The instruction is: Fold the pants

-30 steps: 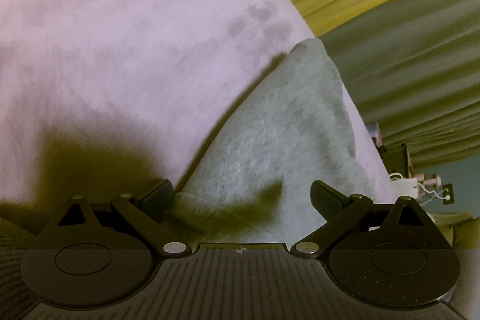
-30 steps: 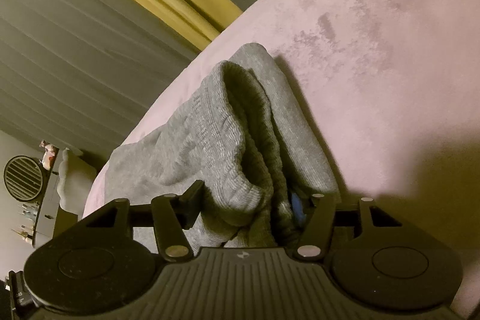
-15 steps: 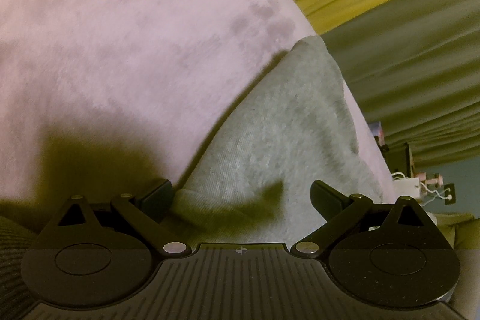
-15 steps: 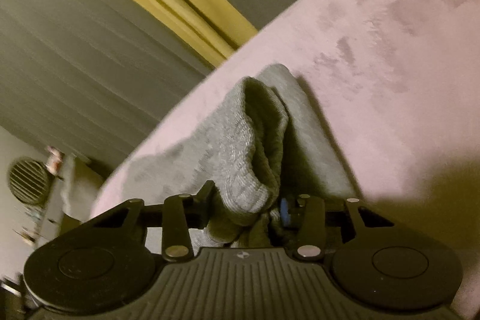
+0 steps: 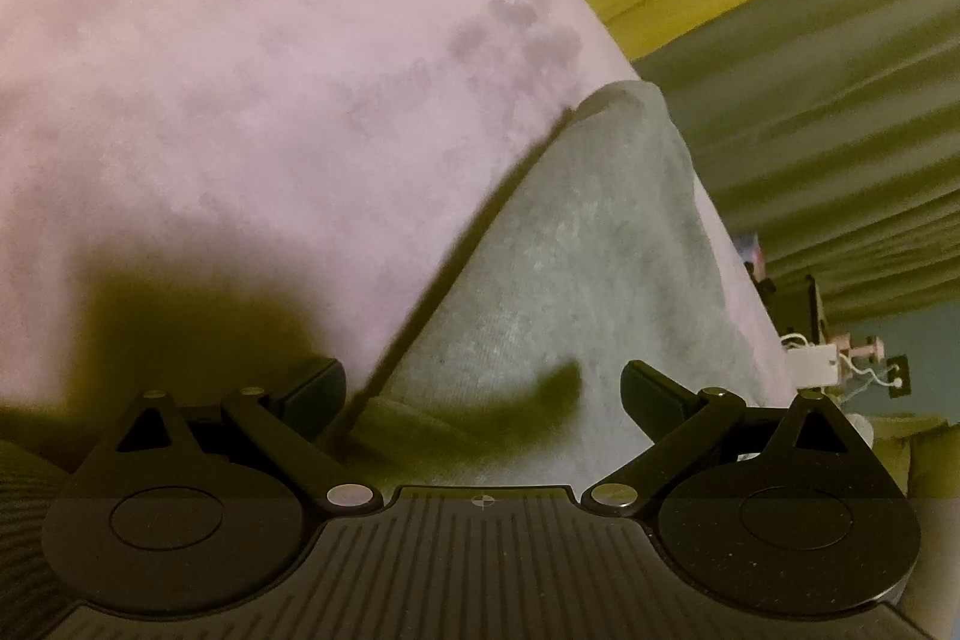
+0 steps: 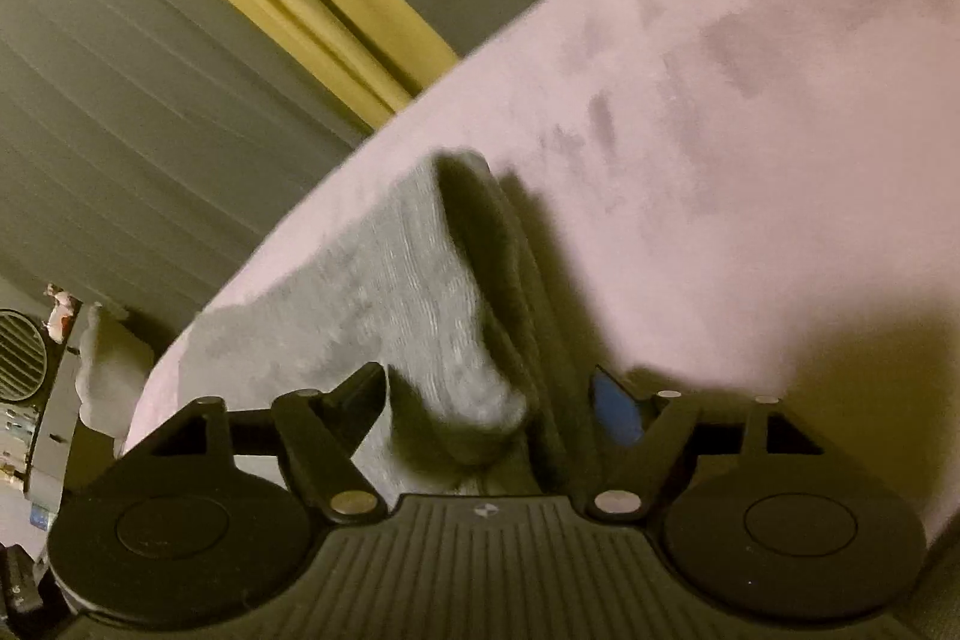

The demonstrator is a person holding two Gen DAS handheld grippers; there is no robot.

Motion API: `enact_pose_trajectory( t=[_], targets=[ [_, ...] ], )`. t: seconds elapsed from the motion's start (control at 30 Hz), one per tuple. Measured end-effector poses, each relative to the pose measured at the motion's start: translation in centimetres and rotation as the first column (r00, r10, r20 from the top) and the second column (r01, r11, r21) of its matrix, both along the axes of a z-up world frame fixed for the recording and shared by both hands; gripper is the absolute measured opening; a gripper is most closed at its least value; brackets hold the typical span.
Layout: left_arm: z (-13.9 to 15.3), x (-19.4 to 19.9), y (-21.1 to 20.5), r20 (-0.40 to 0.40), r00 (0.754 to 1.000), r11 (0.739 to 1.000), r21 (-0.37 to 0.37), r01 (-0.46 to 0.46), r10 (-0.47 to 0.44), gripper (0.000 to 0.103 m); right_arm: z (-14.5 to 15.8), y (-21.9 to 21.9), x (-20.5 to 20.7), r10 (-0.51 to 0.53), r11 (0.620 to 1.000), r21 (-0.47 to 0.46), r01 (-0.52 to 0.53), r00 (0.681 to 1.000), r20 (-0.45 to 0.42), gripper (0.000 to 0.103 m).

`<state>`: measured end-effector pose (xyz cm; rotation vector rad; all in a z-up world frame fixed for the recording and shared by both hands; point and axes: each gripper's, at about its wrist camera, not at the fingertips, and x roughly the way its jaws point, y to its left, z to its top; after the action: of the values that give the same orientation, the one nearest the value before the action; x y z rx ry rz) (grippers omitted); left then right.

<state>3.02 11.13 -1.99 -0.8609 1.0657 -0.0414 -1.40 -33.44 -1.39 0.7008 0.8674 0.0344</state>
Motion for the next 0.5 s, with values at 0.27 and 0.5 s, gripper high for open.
enact_pose_trajectory(
  t=[0.27,0.5],
  targets=[
    [0.0,2.5,-2.4,0.005,0.983,0.982,0.058,0.181,-0.182,0.101,-2.6,-0.2,2.8,0.176,0.984,0.022,-0.175,0.97,-0.169,0.099],
    [-1.3,5.6,-4.1,-0.017,0.951,0.943,0.127,0.308,-0.309,0.101,-4.3,-2.2,5.9,0.289,0.95,0.186,-0.25,0.931,-0.225,0.099]
  ],
)
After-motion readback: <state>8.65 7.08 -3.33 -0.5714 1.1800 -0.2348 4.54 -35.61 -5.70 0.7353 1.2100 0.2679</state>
